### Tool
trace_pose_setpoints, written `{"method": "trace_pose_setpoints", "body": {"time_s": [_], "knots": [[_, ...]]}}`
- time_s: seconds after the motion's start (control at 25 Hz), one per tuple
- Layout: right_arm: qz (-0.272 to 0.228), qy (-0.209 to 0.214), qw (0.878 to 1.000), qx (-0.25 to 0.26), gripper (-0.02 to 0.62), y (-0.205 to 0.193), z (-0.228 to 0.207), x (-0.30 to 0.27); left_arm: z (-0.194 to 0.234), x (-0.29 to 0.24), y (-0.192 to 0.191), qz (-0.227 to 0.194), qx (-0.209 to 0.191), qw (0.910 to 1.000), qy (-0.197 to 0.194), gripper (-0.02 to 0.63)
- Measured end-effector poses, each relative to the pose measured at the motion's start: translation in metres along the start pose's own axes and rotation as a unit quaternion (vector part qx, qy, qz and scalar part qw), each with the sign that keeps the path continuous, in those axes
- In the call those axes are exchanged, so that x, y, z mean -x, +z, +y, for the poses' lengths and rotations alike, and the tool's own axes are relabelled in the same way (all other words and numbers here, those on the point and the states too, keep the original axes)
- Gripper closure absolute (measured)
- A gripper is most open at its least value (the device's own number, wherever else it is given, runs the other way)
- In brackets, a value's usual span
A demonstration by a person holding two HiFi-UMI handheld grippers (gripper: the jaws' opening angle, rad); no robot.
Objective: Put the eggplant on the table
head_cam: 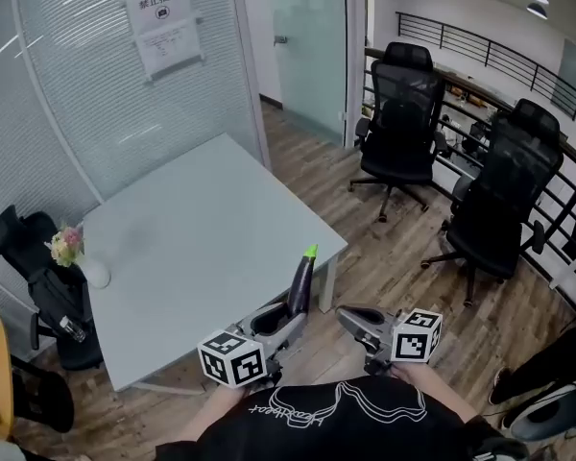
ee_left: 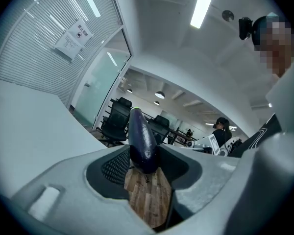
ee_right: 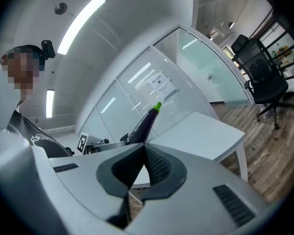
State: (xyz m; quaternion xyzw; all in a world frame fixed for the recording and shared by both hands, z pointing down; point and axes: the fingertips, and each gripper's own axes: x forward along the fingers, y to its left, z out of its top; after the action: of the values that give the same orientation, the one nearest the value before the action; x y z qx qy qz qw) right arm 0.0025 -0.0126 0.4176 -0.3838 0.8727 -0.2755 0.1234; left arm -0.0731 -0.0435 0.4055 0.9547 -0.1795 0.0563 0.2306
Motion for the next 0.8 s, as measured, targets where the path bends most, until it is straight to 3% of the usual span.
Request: {"method": "trace_pose_setpoints", "body": {"time_s": [0.24, 0.52, 0.8], "knots": [[-0.002, -0.005, 1.0, -0.005, 0.586, 0.019, -0.042, -0.035, 0.052, -0.028, 0.016, 0.007, 0.004, 1.0, 0.003, 0.413], [0.012, -0.018, 1.0, -0.007, 0.586, 0.026, -0.064, -0.053, 0.084, -0.037, 0.024, -0.001, 0.021, 0.9997, 0.009, 0.413], [0.026, 0.005, 1.0, -0.012, 0.586, 0.037, -0.092, -0.075, 0.113, -0.048, 0.027, -0.008, 0.037, 0.9985, 0.041, 0.413]]}}
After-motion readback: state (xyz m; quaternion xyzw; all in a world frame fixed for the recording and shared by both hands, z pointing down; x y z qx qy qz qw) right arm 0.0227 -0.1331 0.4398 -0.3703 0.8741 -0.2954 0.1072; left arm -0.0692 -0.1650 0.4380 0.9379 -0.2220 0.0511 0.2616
